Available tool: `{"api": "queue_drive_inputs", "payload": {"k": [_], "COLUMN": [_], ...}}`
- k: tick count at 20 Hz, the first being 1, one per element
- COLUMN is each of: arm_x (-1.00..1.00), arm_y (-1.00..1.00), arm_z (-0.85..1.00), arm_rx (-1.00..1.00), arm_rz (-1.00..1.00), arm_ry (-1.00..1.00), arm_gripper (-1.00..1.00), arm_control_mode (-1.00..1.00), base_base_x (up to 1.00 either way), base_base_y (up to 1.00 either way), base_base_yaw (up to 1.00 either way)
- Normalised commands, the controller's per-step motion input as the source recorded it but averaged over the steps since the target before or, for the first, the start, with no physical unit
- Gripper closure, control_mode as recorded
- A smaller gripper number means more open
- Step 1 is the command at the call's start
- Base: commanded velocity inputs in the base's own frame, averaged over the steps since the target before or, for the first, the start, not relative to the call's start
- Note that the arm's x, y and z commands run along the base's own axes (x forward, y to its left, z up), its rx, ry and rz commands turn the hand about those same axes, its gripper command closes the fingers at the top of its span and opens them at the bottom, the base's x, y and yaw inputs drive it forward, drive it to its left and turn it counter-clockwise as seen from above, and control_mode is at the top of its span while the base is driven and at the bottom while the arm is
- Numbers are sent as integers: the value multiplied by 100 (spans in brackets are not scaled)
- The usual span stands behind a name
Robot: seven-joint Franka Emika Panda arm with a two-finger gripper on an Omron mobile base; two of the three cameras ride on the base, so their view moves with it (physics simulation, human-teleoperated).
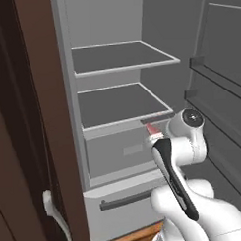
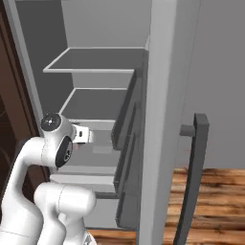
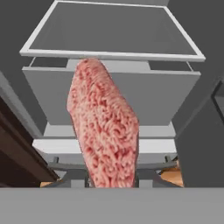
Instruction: Place one onion and one steak in each tupperware on the nearby counter, to pack two identical lunches.
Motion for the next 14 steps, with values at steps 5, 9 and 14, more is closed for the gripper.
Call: {"api": "queue_drive_inputs", "payload": {"k": [5, 9, 14], "arm_x": [0, 0, 0], "arm_y": [0, 0, 0], "arm_z": [0, 0, 0], "arm_rx": [0, 0, 0], "arm_rz": [0, 0, 0], "arm_ry": [0, 0, 0], "arm_gripper": [100, 100, 100], "arm_control_mode": [100, 100, 100], "base_base_x": [-95, -83, -72], "base_base_y": [-45, -34, -12], "base_base_yaw": [0, 1, 15]}}
